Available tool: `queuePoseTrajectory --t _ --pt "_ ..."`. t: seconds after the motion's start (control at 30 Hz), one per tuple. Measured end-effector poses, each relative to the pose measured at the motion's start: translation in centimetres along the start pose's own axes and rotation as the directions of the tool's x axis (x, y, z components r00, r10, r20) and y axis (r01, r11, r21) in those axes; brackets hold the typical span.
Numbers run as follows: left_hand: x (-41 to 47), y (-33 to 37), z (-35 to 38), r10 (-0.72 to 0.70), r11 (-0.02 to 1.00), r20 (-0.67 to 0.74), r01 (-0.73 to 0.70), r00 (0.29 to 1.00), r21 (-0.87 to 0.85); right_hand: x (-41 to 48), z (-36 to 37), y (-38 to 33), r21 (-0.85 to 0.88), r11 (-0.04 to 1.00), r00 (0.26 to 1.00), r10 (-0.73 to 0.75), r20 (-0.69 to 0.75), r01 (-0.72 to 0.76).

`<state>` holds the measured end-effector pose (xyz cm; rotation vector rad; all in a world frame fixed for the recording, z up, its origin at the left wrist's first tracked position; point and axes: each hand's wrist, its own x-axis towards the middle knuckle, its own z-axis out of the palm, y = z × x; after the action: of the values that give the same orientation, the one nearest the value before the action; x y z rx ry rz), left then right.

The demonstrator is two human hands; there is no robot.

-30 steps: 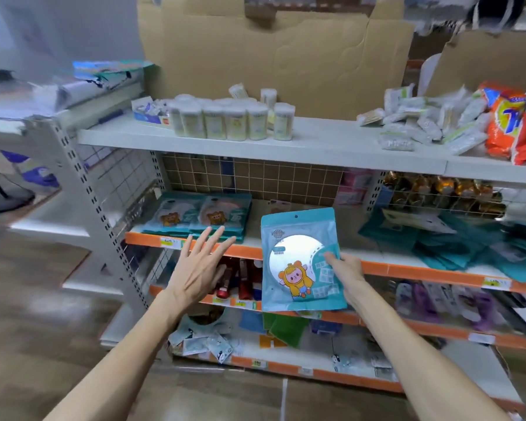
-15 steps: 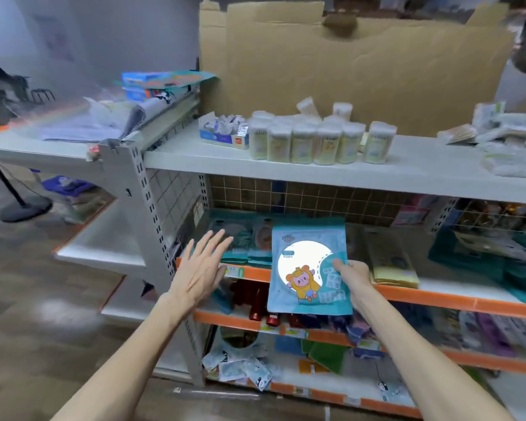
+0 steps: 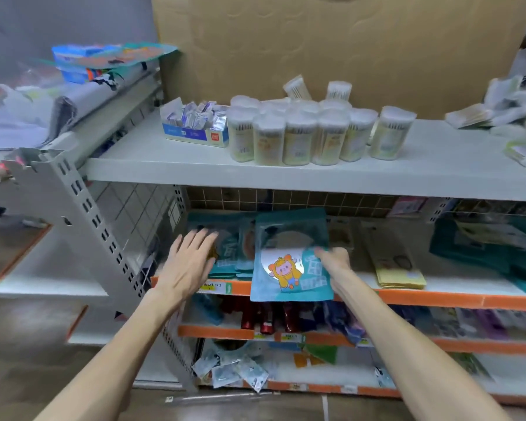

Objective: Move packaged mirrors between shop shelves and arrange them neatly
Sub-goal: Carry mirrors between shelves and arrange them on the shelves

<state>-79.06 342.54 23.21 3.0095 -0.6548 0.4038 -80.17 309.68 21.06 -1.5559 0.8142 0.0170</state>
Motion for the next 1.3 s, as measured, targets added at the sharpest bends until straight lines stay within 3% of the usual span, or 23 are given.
queuePoseTrajectory --t 0.13,0.27,0.33,0.47,0.6,0.87,0.93,1.1,1.17,1.3 --pt "3.8 0.0 1.7 -0.014 1.0 0.041 0.015 0.999 -0.005 3.9 2.5 -1.0 0.032 0.998 0.998 0.057 0.034 -0.058" --pt "6.3 -0.6 3.4 0.049 0.998 0.021 -0.048 0.999 -0.038 9.6 5.1 0.0 0.027 0.993 0.978 0.106 0.182 -0.113" --pt "6.7 -0.9 3.9 0.062 0.996 -0.013 -0.063 0.998 -0.068 13.4 6.2 2.0 -0.002 0.994 0.98 0.107 0.165 -0.108" --pt "7.6 -2.0 5.1 0.06 0.991 -0.043 -0.065 0.997 -0.118 12.8 7.4 1.1 -0.115 0.992 0.994 -0.033 0.106 0.045" --pt "8.6 -2.4 5.3 0.047 0.99 -0.058 -0.054 0.997 -0.128 10.4 8.2 -1.2 -0.31 0.923 0.972 -0.232 0.018 0.226" --pt "8.0 -1.3 4.9 0.06 0.994 0.028 -0.057 0.998 -0.097 9.4 8.8 -0.2 -0.756 0.622 0.909 -0.406 -0.092 0.201" --pt "7.8 -0.7 4.3 0.059 0.996 0.058 -0.055 0.997 -0.073 8.1 7.9 -0.4 -0.789 0.54 0.875 -0.483 -0.007 0.292" --pt "6.2 1.8 1.3 0.098 0.995 0.028 -0.097 0.995 -0.025 1.4 4.0 -2.4 -0.77 0.401 0.825 -0.493 0.275 0.496" --pt "5.0 3.1 -0.1 0.137 0.99 -0.058 -0.139 0.989 -0.034 -2.1 2.2 -3.3 -0.804 0.261 0.747 -0.591 0.305 0.534" --pt "3.0 5.6 -2.0 0.228 0.972 -0.15 -0.234 0.962 -0.021 -6.5 -1.6 -3.0 -0.835 -0.149 0.501 -0.74 0.449 0.53"
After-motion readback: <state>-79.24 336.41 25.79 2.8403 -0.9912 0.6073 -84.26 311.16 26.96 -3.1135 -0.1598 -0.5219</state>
